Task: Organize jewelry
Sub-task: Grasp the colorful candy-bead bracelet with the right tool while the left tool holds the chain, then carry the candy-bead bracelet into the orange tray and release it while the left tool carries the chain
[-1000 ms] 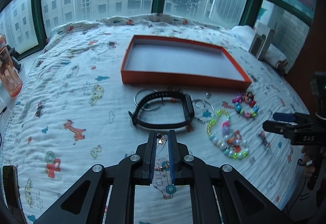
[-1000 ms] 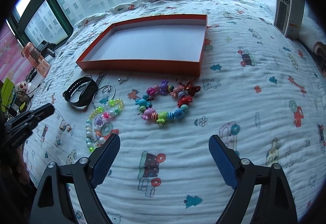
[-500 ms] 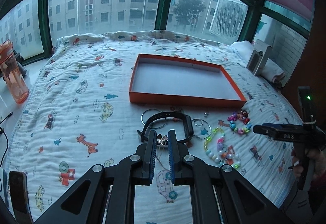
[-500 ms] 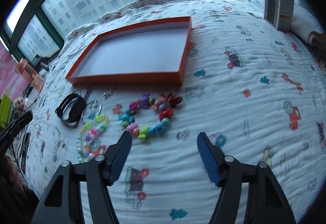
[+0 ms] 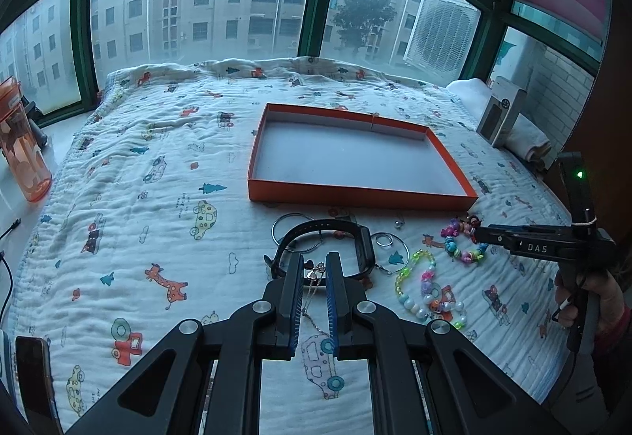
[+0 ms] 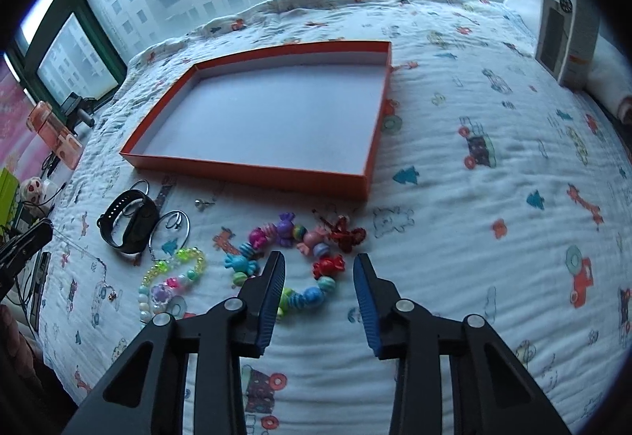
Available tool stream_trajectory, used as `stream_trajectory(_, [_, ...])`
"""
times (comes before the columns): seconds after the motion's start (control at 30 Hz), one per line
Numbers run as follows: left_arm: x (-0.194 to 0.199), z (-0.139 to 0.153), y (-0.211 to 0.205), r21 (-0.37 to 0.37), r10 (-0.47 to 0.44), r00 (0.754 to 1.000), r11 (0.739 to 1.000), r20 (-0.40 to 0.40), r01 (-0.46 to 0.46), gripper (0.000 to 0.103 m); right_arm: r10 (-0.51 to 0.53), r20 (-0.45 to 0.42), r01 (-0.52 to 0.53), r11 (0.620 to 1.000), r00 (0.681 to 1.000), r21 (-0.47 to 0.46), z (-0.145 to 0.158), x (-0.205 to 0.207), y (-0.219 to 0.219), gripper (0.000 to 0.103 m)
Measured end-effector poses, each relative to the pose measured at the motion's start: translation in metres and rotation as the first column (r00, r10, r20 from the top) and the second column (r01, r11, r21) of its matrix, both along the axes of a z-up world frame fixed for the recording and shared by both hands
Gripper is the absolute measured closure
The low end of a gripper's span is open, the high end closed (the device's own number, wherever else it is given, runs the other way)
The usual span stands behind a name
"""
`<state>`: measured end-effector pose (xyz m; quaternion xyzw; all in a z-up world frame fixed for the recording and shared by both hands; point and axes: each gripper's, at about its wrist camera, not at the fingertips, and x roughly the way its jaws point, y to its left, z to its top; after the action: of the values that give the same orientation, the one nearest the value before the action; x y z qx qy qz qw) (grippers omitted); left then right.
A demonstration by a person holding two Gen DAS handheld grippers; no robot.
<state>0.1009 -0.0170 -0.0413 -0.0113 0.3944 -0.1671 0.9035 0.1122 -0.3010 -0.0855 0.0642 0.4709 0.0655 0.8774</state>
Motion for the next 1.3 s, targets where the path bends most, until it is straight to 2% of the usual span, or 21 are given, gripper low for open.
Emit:
stream_trajectory(0.37, [0.005, -0.007, 0.002, 0.0, 0.003, 1.0, 1.0, -0.014, -0.003, 0.092, 0.03, -0.023, -0.031, 0.999, 0.999, -0.038, -0.006, 0.006, 0.005, 0.064])
stream_trajectory(0.5, [0.006, -0.007, 0.002, 0.0, 0.003, 1.0, 1.0, -0.015, -0.003, 0.092, 0.018, 0.005, -0.018, 0.997, 1.0, -0.074, 0.003, 0.003, 0.005, 0.064])
stream_trajectory(0.63, [0.008, -0.01, 0.001, 0.0, 0.006, 1.0, 1.0, -0.024, -0.006, 0.092, 0.069, 0.024, -0.068, 0.997, 0.997, -0.049, 0.008, 0.002, 0.011, 0.064])
stream_trajectory(0.77, [0.008, -0.012, 0.001, -0.001, 0.006, 1.0, 1.0, -0.027, -0.006, 0.092, 0.059, -0.007, -0.059, 0.997, 0.998, -0.058, -0.005, 0.007, 0.01, 0.064])
stream_trajectory(1.07, [0.009, -0.013, 0.005, -0.003, 0.016, 0.999, 1.0, -0.029, -0.016, 0.092, 0.039, -0.014, -0.04, 0.995, 0.999, -0.089, -0.008, 0.006, 0.007, 0.064])
stream_trajectory(1.17, [0.01, -0.014, 0.005, -0.003, 0.014, 1.0, 1.0, -0.028, -0.014, 0.092, 0.04, -0.01, -0.041, 0.995, 0.999, -0.093, -0.008, 0.006, 0.008, 0.067])
stream_trajectory(1.27, [0.01, -0.013, 0.005, -0.004, 0.013, 1.0, 1.0, -0.025, -0.013, 0.092, 0.039, -0.009, -0.04, 0.993, 0.999, -0.112, -0.009, 0.007, 0.01, 0.079])
stream_trajectory(1.3, [0.009, -0.013, 0.005, -0.005, 0.013, 1.0, 1.0, -0.023, -0.013, 0.092, 0.039, -0.008, -0.04, 0.992, 0.999, -0.122, -0.009, 0.007, 0.011, 0.08])
